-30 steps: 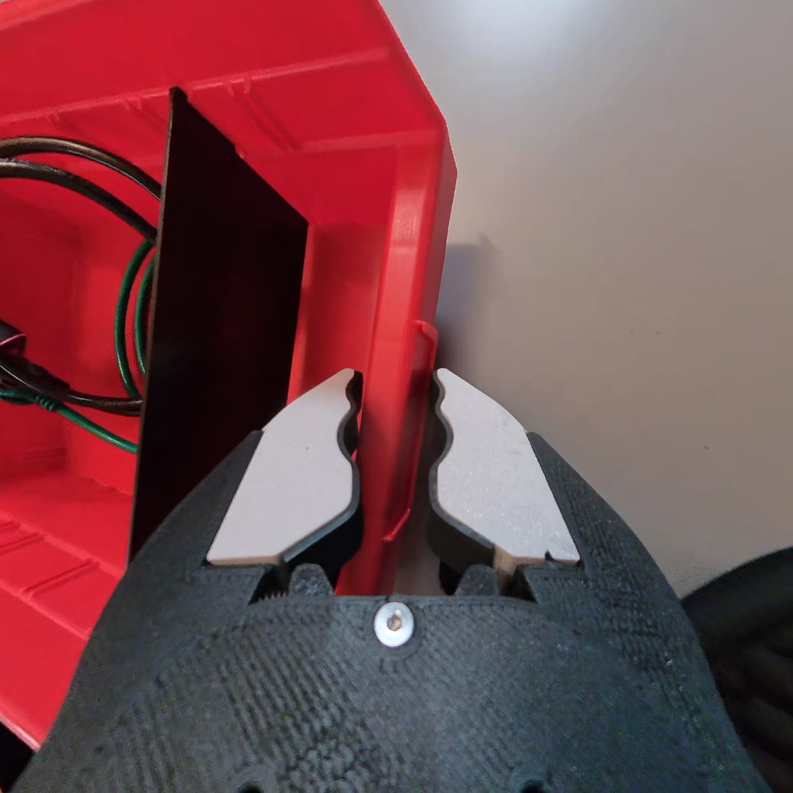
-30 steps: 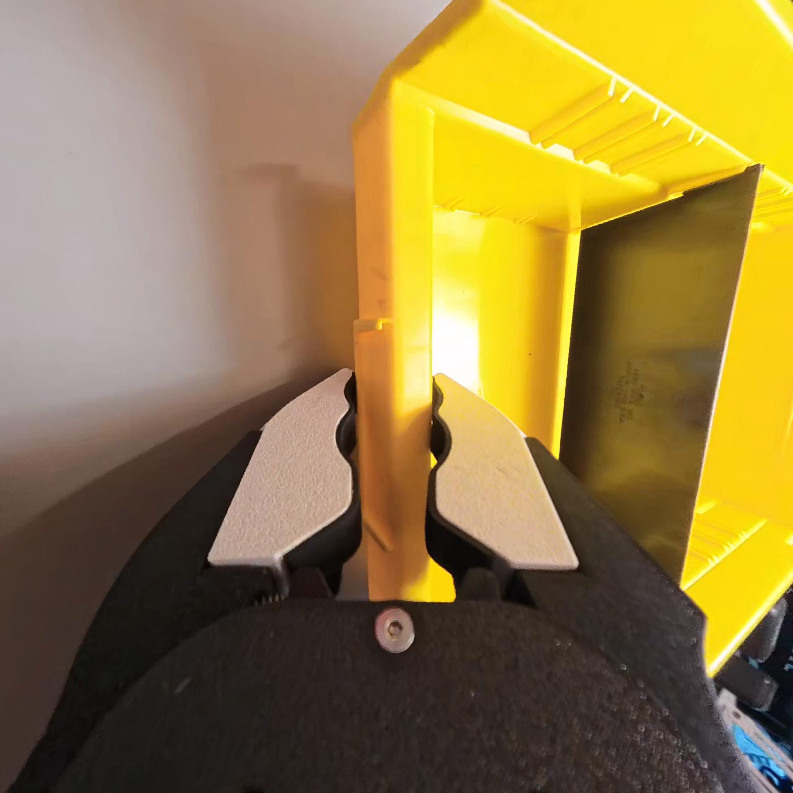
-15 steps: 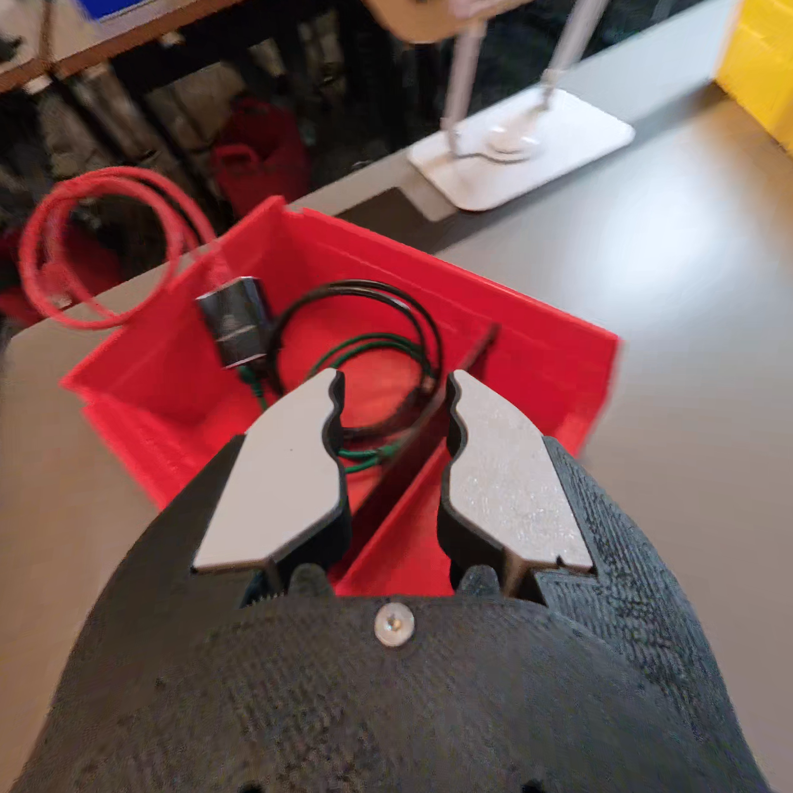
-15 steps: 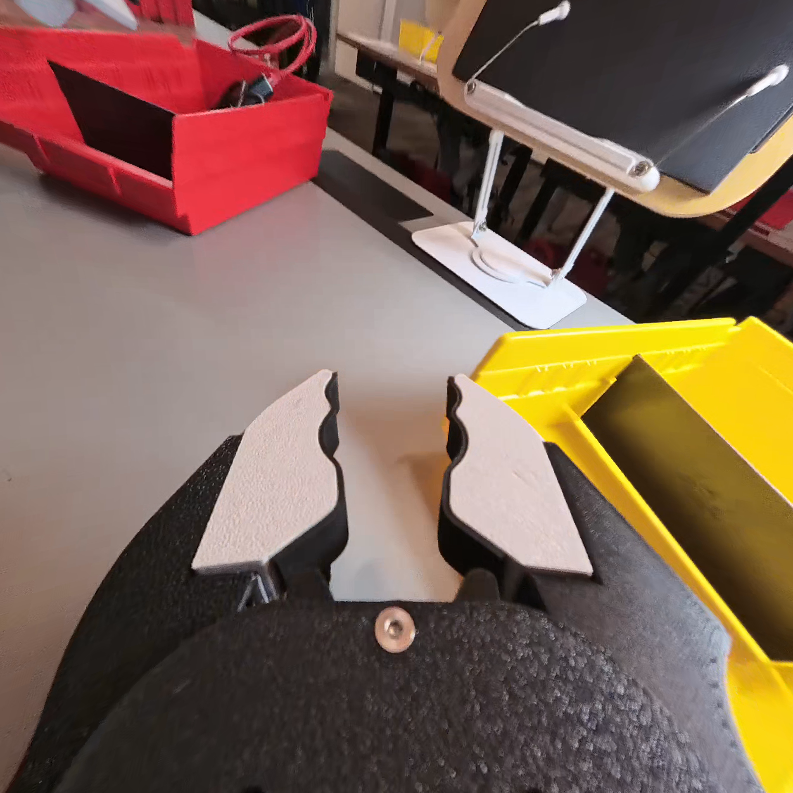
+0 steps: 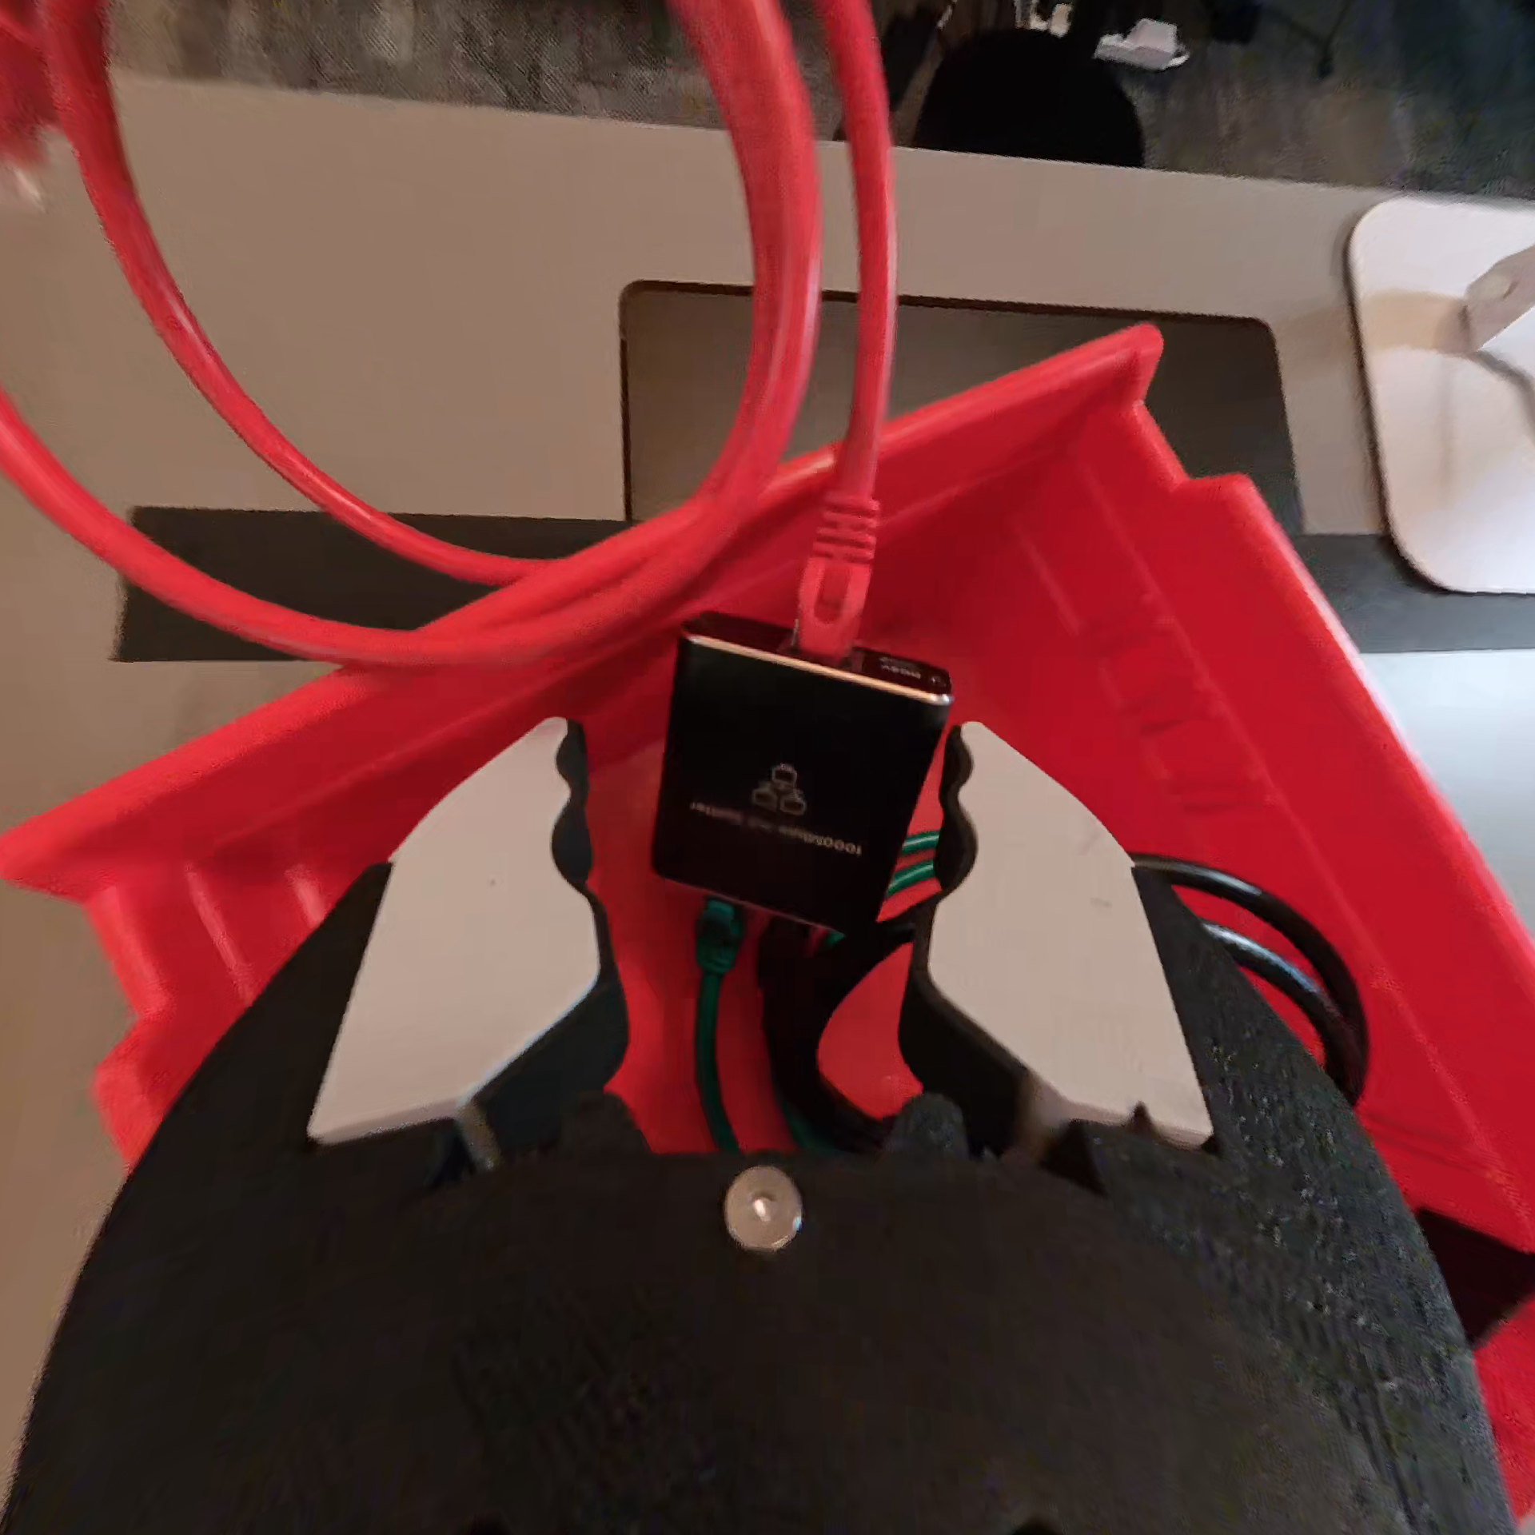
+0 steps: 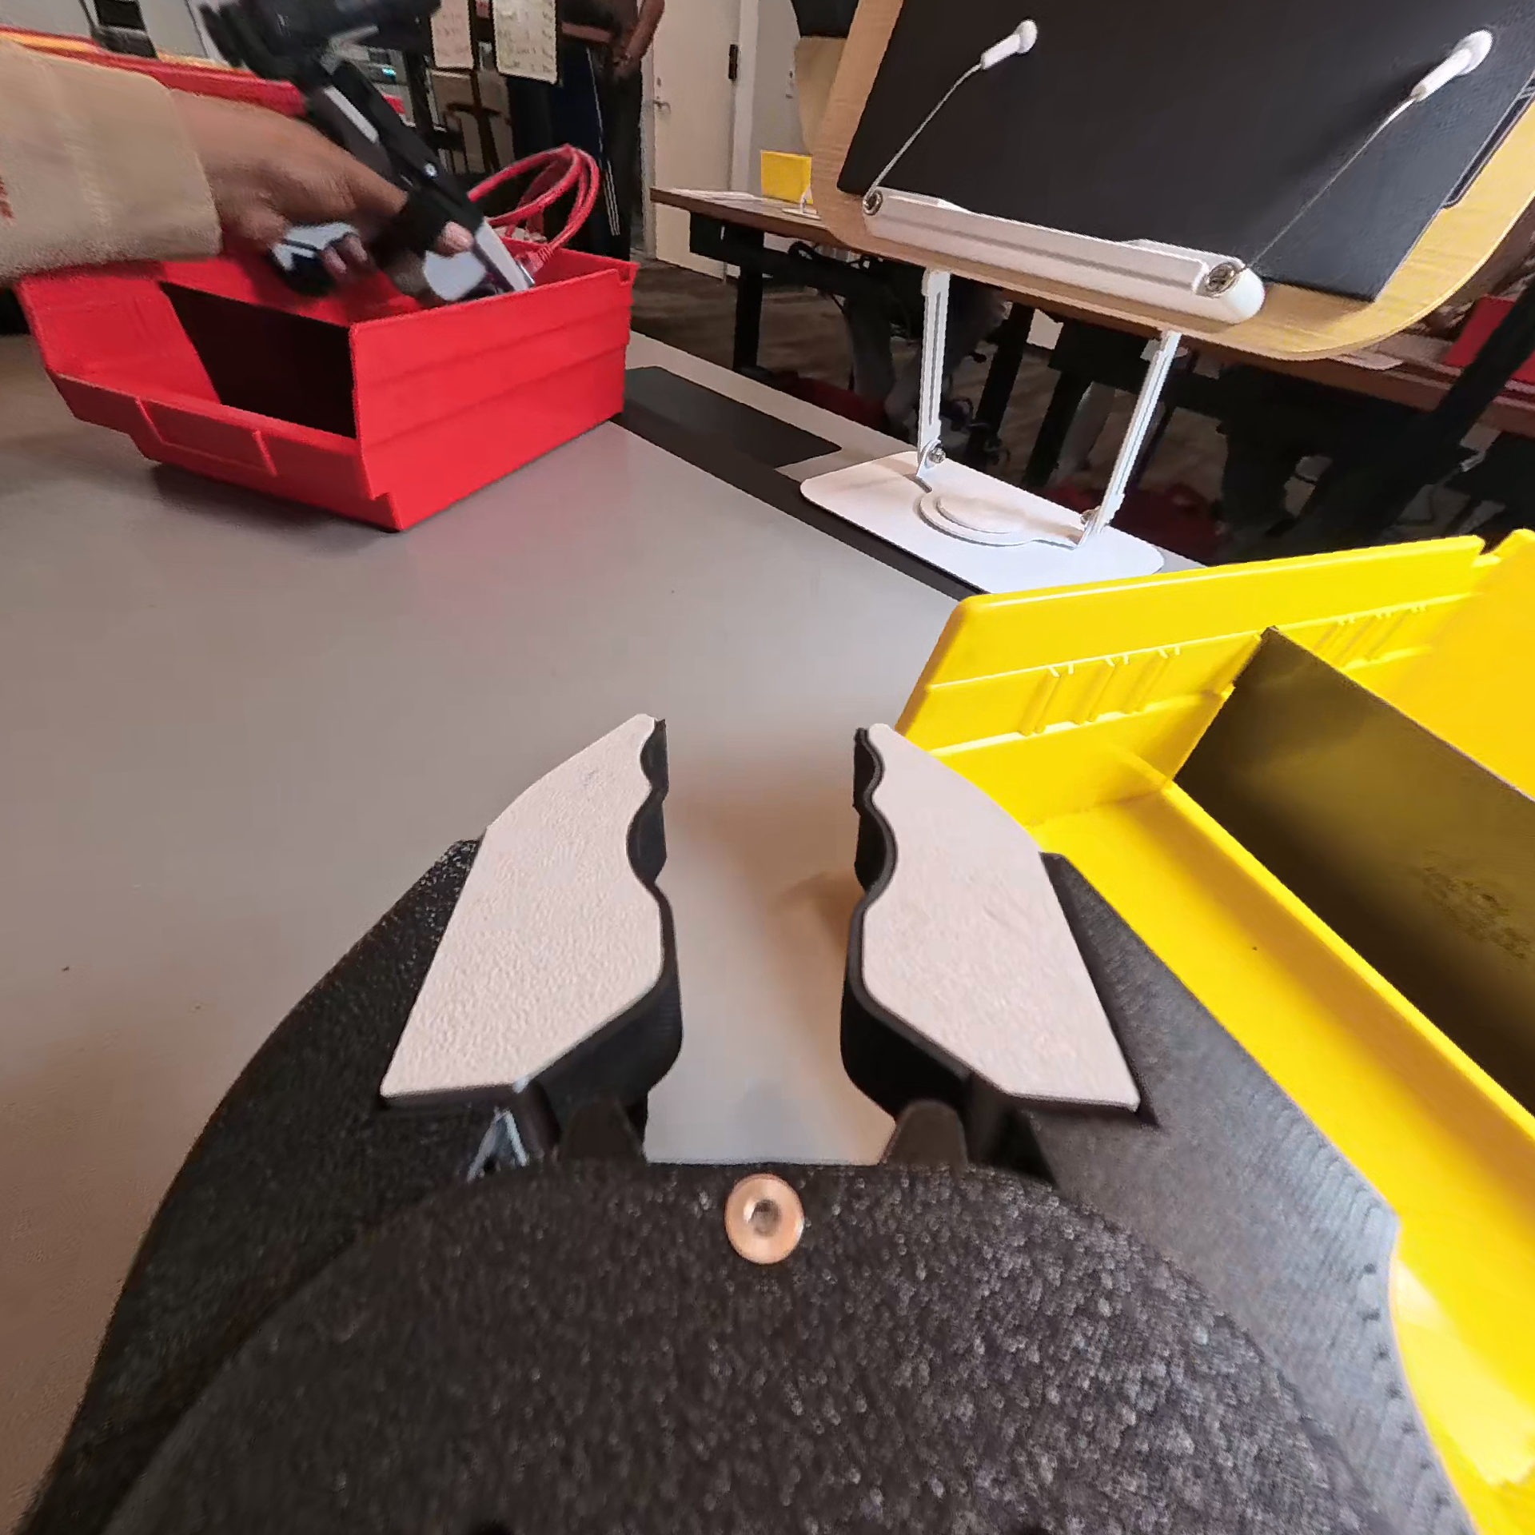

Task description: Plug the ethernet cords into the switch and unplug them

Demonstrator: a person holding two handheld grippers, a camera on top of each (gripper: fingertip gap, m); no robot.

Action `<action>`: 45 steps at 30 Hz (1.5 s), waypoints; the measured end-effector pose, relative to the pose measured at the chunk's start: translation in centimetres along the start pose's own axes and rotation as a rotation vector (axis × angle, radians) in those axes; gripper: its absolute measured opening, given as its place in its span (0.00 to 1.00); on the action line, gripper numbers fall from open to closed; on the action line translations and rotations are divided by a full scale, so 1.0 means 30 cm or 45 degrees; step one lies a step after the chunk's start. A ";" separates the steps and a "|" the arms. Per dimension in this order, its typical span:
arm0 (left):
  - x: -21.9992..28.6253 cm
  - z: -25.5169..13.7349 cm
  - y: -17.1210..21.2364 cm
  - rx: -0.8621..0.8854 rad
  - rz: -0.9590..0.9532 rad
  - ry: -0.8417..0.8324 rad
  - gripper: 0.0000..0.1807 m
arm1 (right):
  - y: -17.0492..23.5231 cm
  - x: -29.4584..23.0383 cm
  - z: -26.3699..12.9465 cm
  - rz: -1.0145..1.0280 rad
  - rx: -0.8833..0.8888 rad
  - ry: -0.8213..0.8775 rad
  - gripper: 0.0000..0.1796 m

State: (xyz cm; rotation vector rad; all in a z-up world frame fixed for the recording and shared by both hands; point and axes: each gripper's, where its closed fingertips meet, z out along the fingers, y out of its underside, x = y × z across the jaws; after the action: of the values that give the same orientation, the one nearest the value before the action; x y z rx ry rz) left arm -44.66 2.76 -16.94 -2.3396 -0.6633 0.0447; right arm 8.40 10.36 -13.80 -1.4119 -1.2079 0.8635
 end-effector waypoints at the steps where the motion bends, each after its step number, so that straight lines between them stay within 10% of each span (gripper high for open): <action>1: 0.012 0.009 0.003 -0.014 -0.038 0.071 0.44 | 0.003 -0.003 0.002 0.011 -0.001 -0.009 0.23; 10: 0.063 -0.127 -0.090 0.168 0.106 0.130 0.36 | 0.005 -0.044 0.005 -0.054 -0.011 -0.047 0.22; 20: 0.305 -0.769 -0.384 0.740 0.463 0.122 0.36 | -0.130 -0.068 -0.010 -0.081 0.107 -0.044 0.22; 28: 0.836 -1.199 -0.262 0.922 0.720 0.762 0.36 | -0.538 -0.163 0.015 -0.087 0.353 -0.256 0.23; 38: 1.337 -0.993 0.375 0.378 0.668 1.941 0.35 | -0.634 -0.341 -0.020 -0.141 0.406 -0.745 0.27; 45: 1.395 -0.778 0.489 0.137 0.706 1.851 0.35 | -0.522 -0.373 0.033 -0.176 0.202 -0.823 0.29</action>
State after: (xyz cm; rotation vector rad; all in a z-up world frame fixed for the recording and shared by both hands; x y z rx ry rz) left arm 3.16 -1.05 -2.42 -1.7274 0.6718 -1.1838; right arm 1.42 -0.94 0.16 -0.9268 -1.6478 1.3406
